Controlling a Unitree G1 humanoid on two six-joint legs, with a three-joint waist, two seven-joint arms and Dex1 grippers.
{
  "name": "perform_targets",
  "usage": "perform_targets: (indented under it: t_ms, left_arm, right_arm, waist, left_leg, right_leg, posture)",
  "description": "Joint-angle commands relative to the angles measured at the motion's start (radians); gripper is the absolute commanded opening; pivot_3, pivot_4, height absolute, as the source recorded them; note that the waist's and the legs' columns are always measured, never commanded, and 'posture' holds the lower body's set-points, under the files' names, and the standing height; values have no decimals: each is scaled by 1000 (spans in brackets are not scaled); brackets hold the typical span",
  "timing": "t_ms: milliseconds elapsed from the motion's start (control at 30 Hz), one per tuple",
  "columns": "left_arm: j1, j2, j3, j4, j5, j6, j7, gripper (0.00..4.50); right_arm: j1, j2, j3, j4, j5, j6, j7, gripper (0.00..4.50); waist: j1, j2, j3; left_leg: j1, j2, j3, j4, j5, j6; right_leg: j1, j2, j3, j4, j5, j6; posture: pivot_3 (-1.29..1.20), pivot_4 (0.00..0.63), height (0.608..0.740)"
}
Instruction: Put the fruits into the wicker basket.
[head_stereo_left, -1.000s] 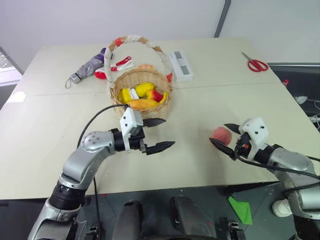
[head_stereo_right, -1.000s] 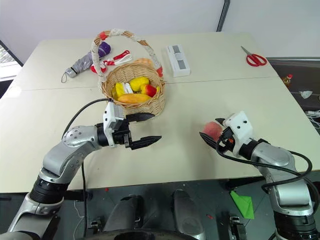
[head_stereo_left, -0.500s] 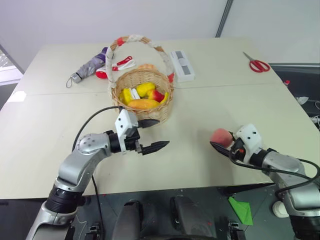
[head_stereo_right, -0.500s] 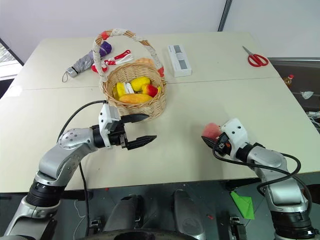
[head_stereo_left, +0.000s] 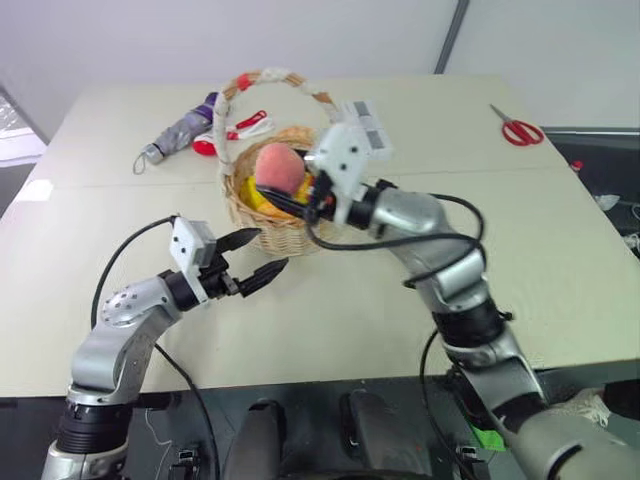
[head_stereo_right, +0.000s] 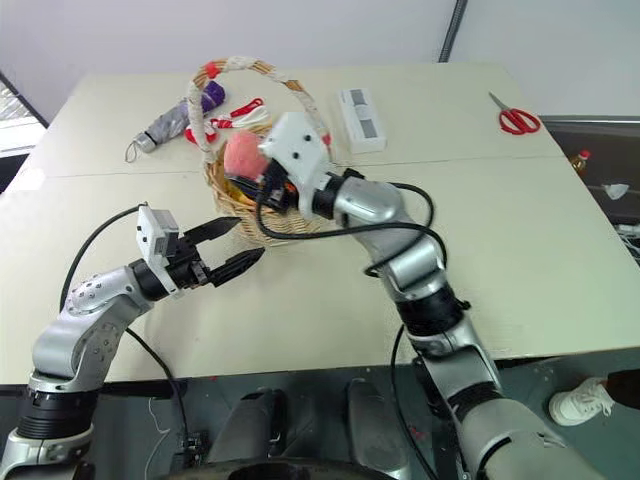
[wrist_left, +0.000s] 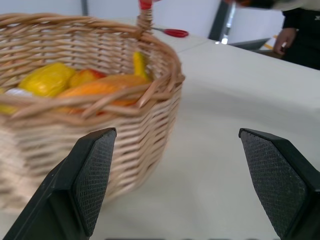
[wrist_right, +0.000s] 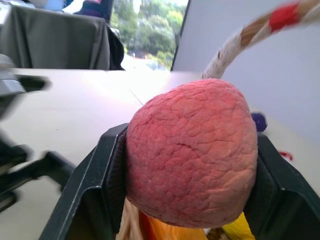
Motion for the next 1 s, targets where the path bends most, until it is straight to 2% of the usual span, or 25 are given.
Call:
perform_targets:
  t_ms: [33, 67, 100, 200, 300, 433, 500, 667, 800, 900, 1000]
  left_arm:
    - [15, -11, 4, -77, -7, -17, 27, 4234]
    - [18, -14, 2, -83, -8, -16, 34, 4234]
    - [21, -16, 2, -88, -8, -14, 39, 4234]
    - [23, -16, 0, -95, -11, -11, 47, 4234]
    - [19, -12, -2, -91, -12, -11, 47, 4234]
    - [1, -9, -4, -75, -19, -10, 40, 4234]
    - [-9, -12, -9, -65, -20, -10, 35, 4234]
    - [-41, -30, -20, -40, -31, -13, 25, 4234]
    - [-66, -52, -13, -42, -48, -13, 34, 4234]
    - [-75, -57, -11, -42, -53, -11, 41, 4234]
    - [-66, -57, -5, -56, -49, -14, 57, 4234]
  right_arm:
    - [-46, 33, -24, 95, -29, -35, -47, 3408]
    - [-47, 37, -28, 107, -35, -44, -54, 3781]
    - [-46, 38, -29, 111, -44, -58, -61, 4383]
    - [-35, 39, -27, 92, -58, -93, -68, 4453]
    - [19, -3, -50, -59, 4, -111, 5, 4453]
    - [154, -115, -123, -283, 135, -22, 113, 4453]
    - [202, -149, -172, -316, 158, 31, 89, 4453]
    - [208, -147, -231, -224, 109, 50, -35, 4453]
    - [125, -72, -230, -17, 54, -46, -119, 4453]
    - [70, -46, -225, 107, 31, -114, -123, 4453]
    - [28, -14, -233, 228, 23, -186, -130, 3620]
  waist:
    - [1, 0, 0]
    - [1, 0, 0]
    - [0, 0, 0]
    - [-4, 0, 0]
    - [-6, 0, 0]
    - [-1, 0, 0]
    - [-3, 0, 0]
    - [-9, 0, 0]
    - [-18, 0, 0]
    - [-19, 0, 0]
    - [-20, 0, 0]
  left_leg:
    - [0, -2, 0, 0, 0, 0]
    - [0, -3, 0, 0, 0, 0]
    - [0, -4, 0, 0, 0, 0]
    - [-1, -4, 0, 0, 0, 0]
    - [0, -3, -1, 0, 0, 0]
    - [-1, -3, -1, -1, 0, 0]
    - [-1, -4, -2, 0, 0, 0]
    - [2, -4, 0, 0, 0, 0]
    - [2, -2, 0, 0, 0, 0]
    - [2, -1, -1, -1, 0, 0]
    - [1, -1, -1, -1, 0, 0]
  right_leg:
    - [0, -2, 0, 0, 0, 0]
    - [0, -6, -1, 0, 0, 0]
    - [0, -7, -2, 0, 0, 0]
    - [0, -7, -2, 0, 0, 1]
    - [-1, -6, -3, 0, 0, 1]
    - [0, -6, -4, 0, 0, 1]
    - [1, -7, -5, 0, 0, 1]
    - [1, -4, -4, 1, 0, 1]
    - [1, 4, -1, 1, 0, 1]
    - [0, 5, -1, 1, 0, 0]
    - [0, 4, -1, 1, 0, 0]
  posture:
    - [0, 150, 740]
    - [0, 150, 740]
    - [0, 150, 740]
    - [0, 150, 740]
    - [0, 150, 740]
    - [0, 150, 740]
    - [0, 150, 740]
    - [0, 150, 740]
    - [0, 150, 740]
    - [0, 150, 740]
    - [0, 150, 740]
